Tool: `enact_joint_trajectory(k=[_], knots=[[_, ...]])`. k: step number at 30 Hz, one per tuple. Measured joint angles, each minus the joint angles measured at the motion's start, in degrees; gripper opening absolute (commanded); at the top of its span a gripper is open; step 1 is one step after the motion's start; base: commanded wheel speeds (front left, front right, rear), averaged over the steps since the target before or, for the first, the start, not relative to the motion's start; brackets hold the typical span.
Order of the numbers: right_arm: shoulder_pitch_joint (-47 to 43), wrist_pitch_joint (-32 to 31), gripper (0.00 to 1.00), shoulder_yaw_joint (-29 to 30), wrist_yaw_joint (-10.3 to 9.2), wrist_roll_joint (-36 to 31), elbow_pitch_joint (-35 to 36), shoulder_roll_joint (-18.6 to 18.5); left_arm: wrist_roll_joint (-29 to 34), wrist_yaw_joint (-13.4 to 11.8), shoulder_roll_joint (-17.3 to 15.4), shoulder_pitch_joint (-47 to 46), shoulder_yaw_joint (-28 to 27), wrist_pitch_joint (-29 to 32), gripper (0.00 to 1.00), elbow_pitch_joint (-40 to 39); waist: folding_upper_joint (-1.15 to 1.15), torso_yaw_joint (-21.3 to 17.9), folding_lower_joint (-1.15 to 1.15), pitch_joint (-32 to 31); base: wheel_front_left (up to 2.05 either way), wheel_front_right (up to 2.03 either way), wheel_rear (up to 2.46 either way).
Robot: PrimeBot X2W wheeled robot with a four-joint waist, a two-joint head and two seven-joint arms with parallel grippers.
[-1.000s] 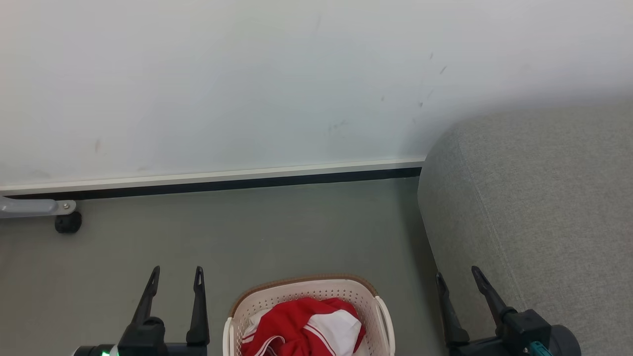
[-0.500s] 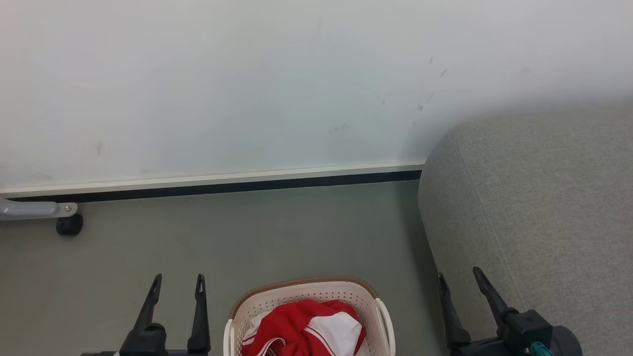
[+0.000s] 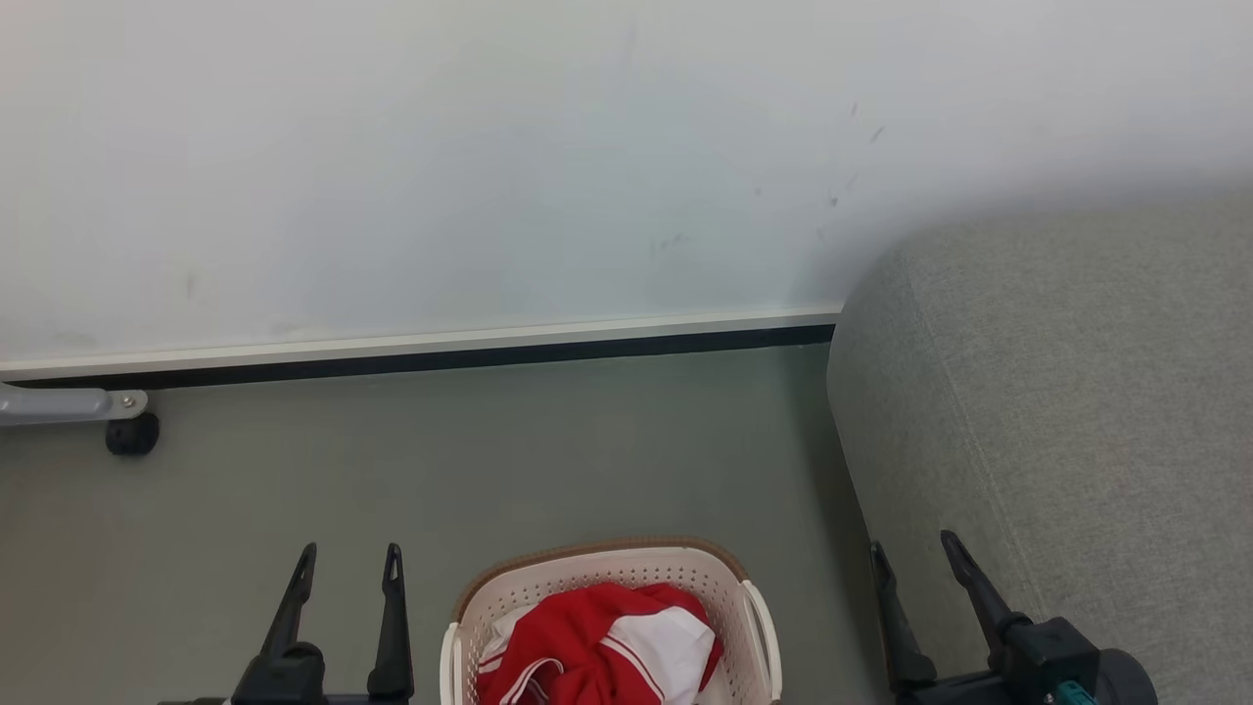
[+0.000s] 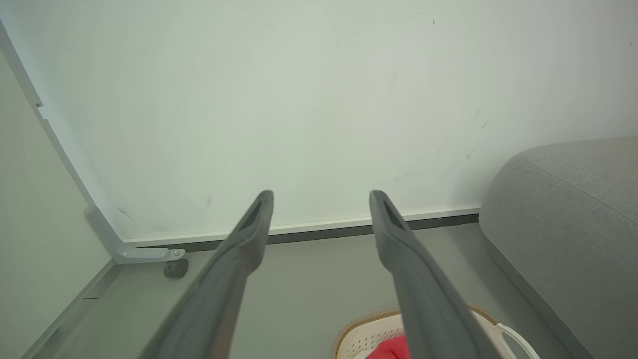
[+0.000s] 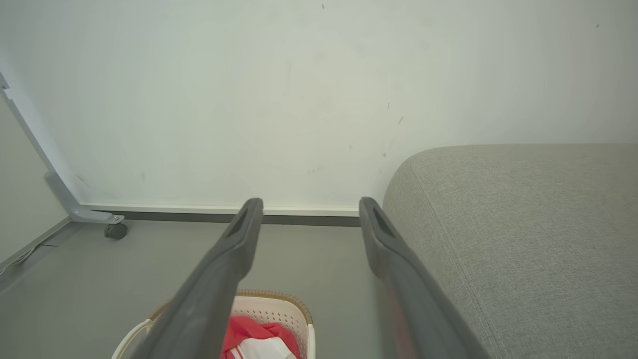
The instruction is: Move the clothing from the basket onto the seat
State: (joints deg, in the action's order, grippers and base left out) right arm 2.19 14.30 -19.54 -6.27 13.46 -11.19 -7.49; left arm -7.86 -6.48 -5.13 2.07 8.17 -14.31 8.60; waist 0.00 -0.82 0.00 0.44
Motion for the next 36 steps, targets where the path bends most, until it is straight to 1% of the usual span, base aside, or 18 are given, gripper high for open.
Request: enact_joint_trajectory(k=[8,16,21,28,30,36], knots=[[0.14,0.09,1.00,1.33,0.00,-0.31,1.83,-0.09,0.82,1.02,-0.14,-0.53,0.76,0.00,1.00,-1.11,0.00,-0.16,0.00,2.91,0.00,0.00,0.00],[2.58,0.18,1.00,4.38,-0.02,-0.32,4.00,-1.13,2.24,2.55,-0.21,-4.77,3.54,0.00,1.00,0.59,0.00,-0.75,0.01,8.23,0.00,0.00,0.00],[3.71,0.23,1.00,5.94,-0.03,-0.75,5.98,-2.13,3.02,3.49,0.00,-7.81,5.45,0.00,1.00,4.12,0.00,-1.51,0.01,11.94,0.00,0.00,0.00],[7.65,0.26,1.00,6.60,-0.02,-2.57,9.27,-3.47,4.95,4.56,0.82,-13.84,8.72,0.10,1.00,10.62,0.00,-3.17,0.02,17.27,0.00,0.00,0.00],[9.00,0.41,1.00,6.88,0.07,-2.70,10.28,-3.86,5.46,5.00,1.21,-15.57,9.71,0.90,1.00,12.70,0.00,-3.75,0.02,18.81,0.00,0.00,0.00],[12.27,0.41,1.00,7.09,0.30,-2.93,13.29,-3.89,5.55,5.08,1.77,-19.96,11.57,2.98,1.00,19.01,0.01,-5.54,0.02,23.49,0.00,0.00,0.00]])
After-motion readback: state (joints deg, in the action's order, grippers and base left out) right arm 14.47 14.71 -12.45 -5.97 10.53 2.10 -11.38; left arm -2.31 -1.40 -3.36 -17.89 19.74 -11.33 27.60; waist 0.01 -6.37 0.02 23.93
